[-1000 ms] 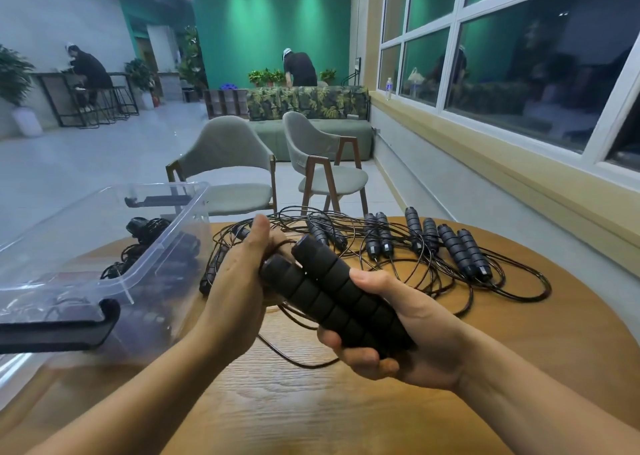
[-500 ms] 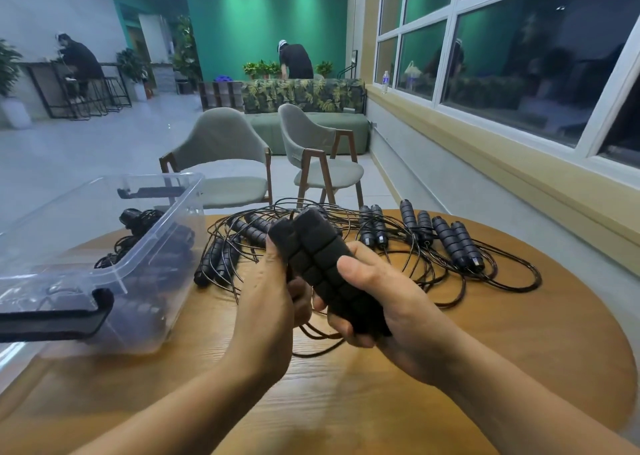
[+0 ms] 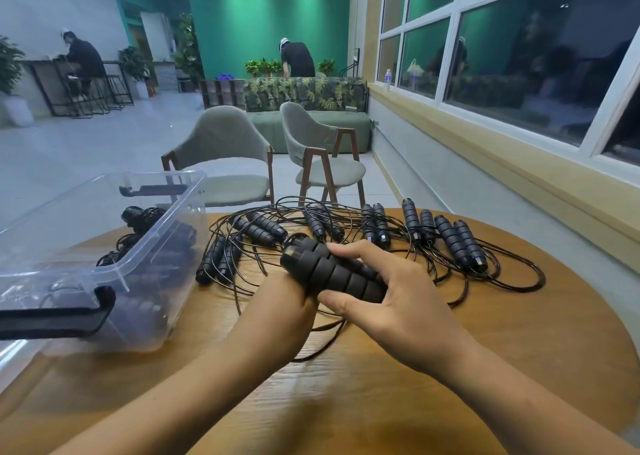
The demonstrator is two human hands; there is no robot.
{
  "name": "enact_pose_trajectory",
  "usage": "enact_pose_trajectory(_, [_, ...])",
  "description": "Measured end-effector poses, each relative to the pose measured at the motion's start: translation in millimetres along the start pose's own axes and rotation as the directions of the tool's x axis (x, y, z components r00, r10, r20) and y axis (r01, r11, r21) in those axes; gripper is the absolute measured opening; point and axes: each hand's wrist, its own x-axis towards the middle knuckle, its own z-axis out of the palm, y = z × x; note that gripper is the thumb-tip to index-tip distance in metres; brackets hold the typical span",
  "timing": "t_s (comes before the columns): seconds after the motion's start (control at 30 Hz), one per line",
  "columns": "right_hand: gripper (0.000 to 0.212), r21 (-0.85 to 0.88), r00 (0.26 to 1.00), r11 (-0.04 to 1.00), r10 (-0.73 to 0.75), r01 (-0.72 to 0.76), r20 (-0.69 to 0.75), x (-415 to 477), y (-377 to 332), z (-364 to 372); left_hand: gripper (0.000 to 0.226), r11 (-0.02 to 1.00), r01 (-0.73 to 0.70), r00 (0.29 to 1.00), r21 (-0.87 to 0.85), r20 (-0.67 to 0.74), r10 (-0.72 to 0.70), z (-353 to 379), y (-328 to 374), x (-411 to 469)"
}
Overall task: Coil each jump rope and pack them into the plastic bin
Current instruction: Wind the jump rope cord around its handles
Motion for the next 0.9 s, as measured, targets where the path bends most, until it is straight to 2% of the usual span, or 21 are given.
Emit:
enact_pose_trajectory(0.07, [0.052,-0.091,0.999,0.995,-0.035,0.032,-0.030,1,4,-1,0.023,0.988,-0.043,0.999,0.148,0.023,0.040,-2,2,-1])
enact_pose_trajectory(0.13, [0.054,-0.154,0.997,0.987,-0.061,0.052,-0.051,3,7,-5,0.024,0.971,-0.094,0.996,0.218,0.018,0.093,-4,4,-1])
enact_pose_trajectory(0.3, [0.060,-0.228,0.996,0.973,-0.061,0.044,-0.071,10,13,-18,0.033,0.980,-0.172,0.985,0.101,0.000,0.173,-14,7,2])
enact_pose_trajectory(0.4, [0.063,-0.303,1.000,0.953,0.007,-0.014,-0.024,14,18,-28,0.029,0.961,-0.243,0.969,0.134,-0.007,0.246,-18,9,1])
enact_pose_trajectory(0.53, [0.057,-0.416,0.977,0.907,0.142,-0.063,0.161,17,16,-38,0.033,0.895,-0.331,0.940,0.299,0.020,0.341,-29,11,0])
enact_pose_trajectory(0.63, [0.052,-0.409,0.908,0.909,0.237,-0.081,0.346,19,12,-40,0.030,0.842,-0.439,0.898,0.314,0.132,0.419,-40,13,1])
enact_pose_trajectory(0.73, [0.045,-0.315,0.812,0.944,0.256,-0.093,0.525,18,10,-41,0.023,0.868,-0.460,0.884,0.189,0.185,0.429,-48,14,0])
enact_pose_trajectory(0.9, [0.028,-0.111,0.673,0.983,0.181,-0.146,0.717,14,-2,-37,0.026,0.921,-0.384,0.891,-0.073,0.233,0.390,-52,11,-2])
